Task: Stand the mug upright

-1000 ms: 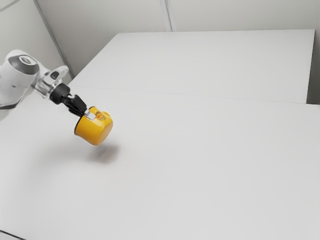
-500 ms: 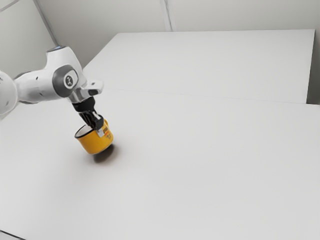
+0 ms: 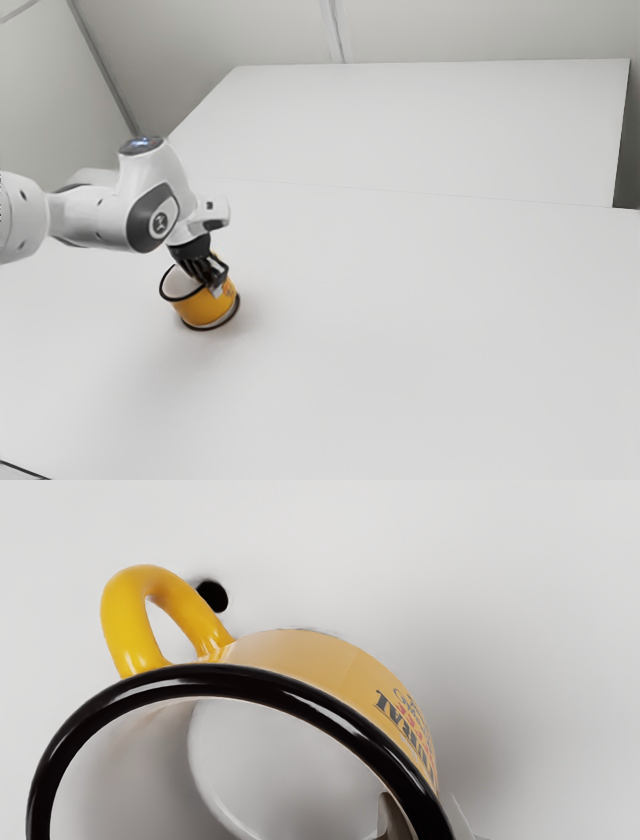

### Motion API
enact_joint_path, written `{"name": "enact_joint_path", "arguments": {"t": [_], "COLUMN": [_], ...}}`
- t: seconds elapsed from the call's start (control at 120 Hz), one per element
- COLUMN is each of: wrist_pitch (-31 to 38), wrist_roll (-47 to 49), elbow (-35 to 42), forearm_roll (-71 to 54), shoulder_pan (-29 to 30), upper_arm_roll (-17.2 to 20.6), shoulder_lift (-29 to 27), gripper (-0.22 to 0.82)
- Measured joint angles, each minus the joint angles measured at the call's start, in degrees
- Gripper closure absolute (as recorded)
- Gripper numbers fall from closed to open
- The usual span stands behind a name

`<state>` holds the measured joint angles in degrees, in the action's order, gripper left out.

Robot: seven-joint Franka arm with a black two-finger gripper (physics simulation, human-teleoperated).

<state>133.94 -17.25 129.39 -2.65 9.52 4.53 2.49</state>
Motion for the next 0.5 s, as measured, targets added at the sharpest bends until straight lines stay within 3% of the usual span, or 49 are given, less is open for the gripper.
{"name": "enact_joint_path", "arguments": {"t": [0.067, 0.267, 0.392, 0.5], "wrist_pitch": [0.8, 2.1, 1.6, -2.3], "wrist_roll": [1.3, 4.3, 5.6, 6.5], "elbow": [0.6, 0.9, -0.4, -6.9], "forearm_roll": [-0.3, 0.0, 0.3, 0.5], "shoulder_pan": [0.0, 0.2, 0.5, 0.3], "upper_arm_roll": [0.4, 1.3, 2.2, 2.6], "shoulder_lift": [0.3, -0.1, -1.3, -1.3], "gripper": [0.67, 0.28, 0.16, 0.09]}}
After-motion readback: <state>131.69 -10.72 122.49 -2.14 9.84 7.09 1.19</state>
